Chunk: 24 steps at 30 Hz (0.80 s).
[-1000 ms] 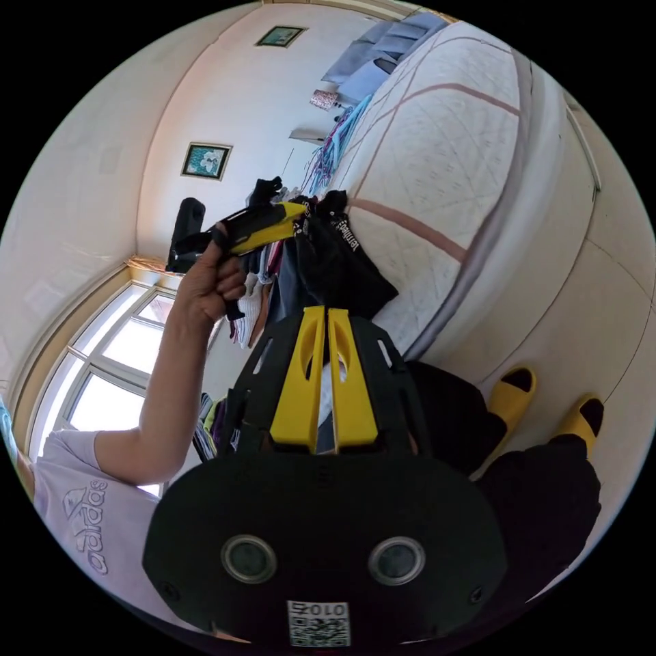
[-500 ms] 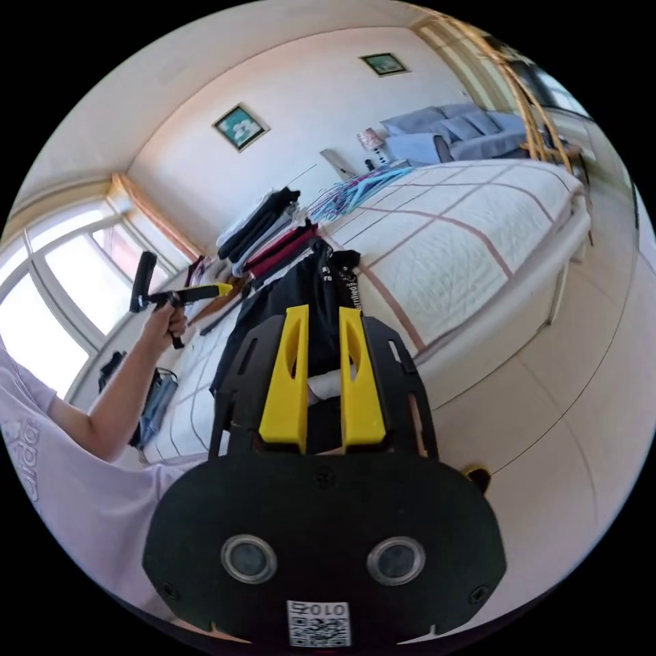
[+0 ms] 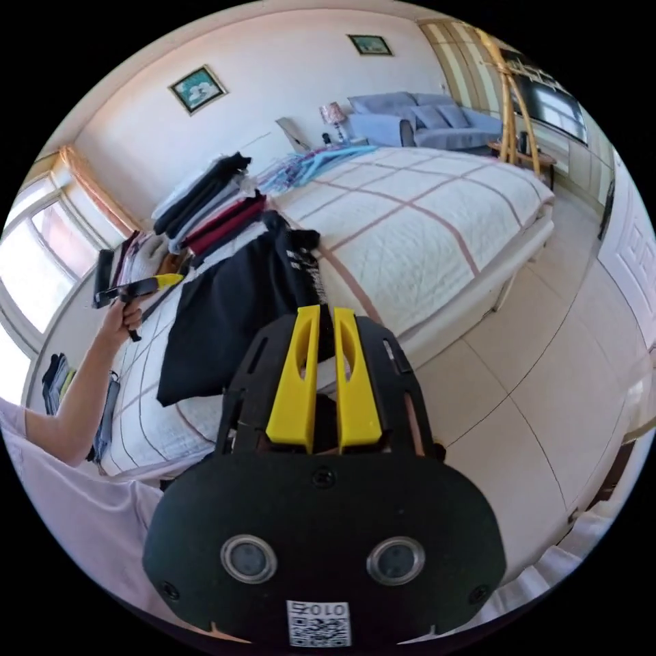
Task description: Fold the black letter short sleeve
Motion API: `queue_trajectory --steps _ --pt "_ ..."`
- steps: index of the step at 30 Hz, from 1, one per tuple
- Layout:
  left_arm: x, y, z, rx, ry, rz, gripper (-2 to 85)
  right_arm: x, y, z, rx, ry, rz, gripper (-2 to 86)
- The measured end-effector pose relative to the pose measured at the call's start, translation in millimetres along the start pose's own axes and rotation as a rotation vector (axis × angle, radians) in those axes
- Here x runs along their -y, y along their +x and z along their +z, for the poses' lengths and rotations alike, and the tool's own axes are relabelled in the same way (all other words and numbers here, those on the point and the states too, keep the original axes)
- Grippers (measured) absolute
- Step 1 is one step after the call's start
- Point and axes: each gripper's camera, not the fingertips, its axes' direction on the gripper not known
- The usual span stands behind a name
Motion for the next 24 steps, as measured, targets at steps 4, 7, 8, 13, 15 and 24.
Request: queue_trajectory --steps 4,7,8,13,15,24 --pt "-3 -30 10 -0.130 -0.013 0.033 12.0 -24 -117 -5 0.145 -0.019 -0.304 7.6" --pt "-8 -42 14 -0.197 -0.046 0.086 10.2 -65 -205 11 0.209 -0.072 -0.499 8.9" --pt "-9 -44 14 -0.211 -0.050 0.101 9.8 -85 -237 18 0.173 -0.085 -0.581 9.3" --pt "-14 -51 9 -0.272 -0.062 0.178 5.4 -152 -324 43 -0.040 -0.063 -0.815 9.9" --pt "-14 -53 6 -0.286 -0.058 0.184 4.1 -168 -341 57 -0.150 -0.061 -0.864 9.7" --pt "-16 -73 -5 -0.399 -0.070 0.134 1.2 -204 -365 76 -0.293 -0.110 -0.886 4.3"
